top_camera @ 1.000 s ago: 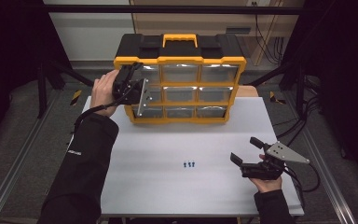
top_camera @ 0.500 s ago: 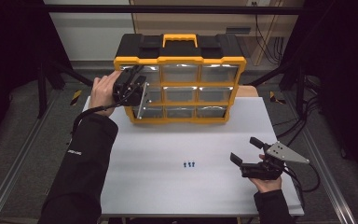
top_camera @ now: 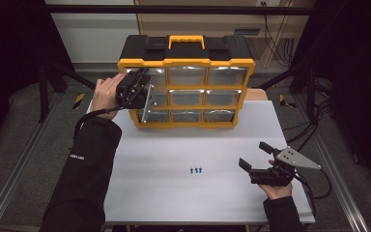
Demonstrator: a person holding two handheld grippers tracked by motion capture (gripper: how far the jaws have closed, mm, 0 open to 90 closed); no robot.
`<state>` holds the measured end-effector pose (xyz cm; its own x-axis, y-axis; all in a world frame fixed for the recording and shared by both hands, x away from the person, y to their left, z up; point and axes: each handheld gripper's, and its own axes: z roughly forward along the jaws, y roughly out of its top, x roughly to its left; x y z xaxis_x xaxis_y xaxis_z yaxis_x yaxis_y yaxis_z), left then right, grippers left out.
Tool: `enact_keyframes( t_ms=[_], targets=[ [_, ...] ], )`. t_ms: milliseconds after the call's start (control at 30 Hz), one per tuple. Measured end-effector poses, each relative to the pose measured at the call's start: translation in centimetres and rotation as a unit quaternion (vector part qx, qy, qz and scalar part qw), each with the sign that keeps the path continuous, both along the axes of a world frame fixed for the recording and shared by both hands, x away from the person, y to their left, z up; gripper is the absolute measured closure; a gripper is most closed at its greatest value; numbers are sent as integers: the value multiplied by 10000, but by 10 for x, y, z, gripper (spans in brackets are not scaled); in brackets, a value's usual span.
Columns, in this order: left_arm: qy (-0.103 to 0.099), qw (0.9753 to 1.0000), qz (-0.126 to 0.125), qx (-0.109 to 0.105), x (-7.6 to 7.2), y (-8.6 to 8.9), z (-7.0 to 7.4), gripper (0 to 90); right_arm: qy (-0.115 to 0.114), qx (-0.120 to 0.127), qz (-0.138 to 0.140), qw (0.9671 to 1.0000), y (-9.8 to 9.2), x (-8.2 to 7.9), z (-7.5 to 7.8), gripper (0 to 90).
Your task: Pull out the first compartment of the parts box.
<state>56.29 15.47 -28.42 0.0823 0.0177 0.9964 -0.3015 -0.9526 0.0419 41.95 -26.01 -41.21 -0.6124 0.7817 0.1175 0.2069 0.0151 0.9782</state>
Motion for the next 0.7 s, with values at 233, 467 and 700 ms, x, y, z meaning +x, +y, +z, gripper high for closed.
enact_keyframes(
  t_ms=[233,467,700],
  targets=[
    [-105,9999,5,91,-1,-2,1,759,2,13,-4,10000,0,0,0,6],
    [-180,9997,14,169,-2,-2,0,769,20,-2,-22,10000,0,0,0,6],
    [-200,9996,2,195,-6,-2,-1,775,9,0,-12,10000,0,0,0,6]
  ],
)
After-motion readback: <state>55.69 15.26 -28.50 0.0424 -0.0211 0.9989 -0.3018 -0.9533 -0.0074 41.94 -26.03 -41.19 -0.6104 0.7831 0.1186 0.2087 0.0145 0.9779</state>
